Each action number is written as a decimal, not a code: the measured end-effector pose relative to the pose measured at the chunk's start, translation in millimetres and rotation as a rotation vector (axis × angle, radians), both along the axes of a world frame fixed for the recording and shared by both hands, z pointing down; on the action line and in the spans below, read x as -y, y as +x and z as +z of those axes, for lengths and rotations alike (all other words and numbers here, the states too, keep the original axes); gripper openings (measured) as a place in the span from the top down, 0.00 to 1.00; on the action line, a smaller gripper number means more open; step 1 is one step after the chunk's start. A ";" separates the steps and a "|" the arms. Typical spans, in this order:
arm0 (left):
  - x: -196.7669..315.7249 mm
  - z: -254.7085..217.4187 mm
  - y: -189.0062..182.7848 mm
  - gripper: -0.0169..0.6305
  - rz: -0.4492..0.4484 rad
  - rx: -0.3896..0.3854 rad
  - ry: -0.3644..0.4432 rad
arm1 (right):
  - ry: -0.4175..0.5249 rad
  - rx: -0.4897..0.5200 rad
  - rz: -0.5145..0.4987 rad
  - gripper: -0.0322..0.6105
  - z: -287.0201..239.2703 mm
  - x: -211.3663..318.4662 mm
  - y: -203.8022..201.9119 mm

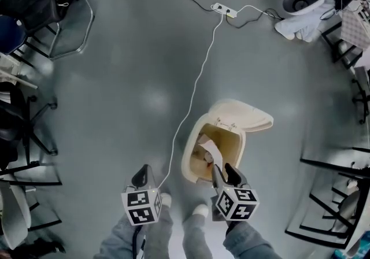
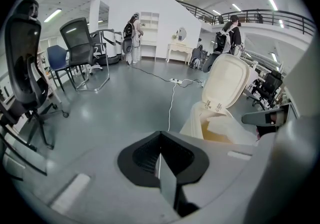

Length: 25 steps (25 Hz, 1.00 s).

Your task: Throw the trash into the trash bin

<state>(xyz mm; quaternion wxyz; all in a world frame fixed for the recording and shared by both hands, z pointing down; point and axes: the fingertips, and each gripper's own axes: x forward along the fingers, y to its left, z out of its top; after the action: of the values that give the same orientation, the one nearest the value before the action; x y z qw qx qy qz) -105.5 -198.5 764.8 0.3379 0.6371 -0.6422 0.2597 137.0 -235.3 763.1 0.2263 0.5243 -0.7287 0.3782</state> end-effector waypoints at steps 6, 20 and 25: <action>-2.2 0.9 5.4 0.96 0.002 -0.007 -0.004 | 0.001 -0.003 0.005 0.67 -0.8 -1.0 4.1; 25.4 -54.2 14.7 0.96 0.007 -0.018 0.064 | 0.027 -0.052 0.058 0.72 -41.6 5.6 24.9; 38.1 -115.0 37.5 0.96 0.035 -0.041 0.113 | 0.069 -0.054 0.118 0.81 -99.7 -1.3 45.8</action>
<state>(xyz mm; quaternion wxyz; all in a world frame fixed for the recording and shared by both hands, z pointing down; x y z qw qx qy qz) -68.0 -236.5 649.8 0.3098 0.6715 -0.6377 0.2158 182.8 -234.0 663.4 0.2053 0.5837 -0.7028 0.3512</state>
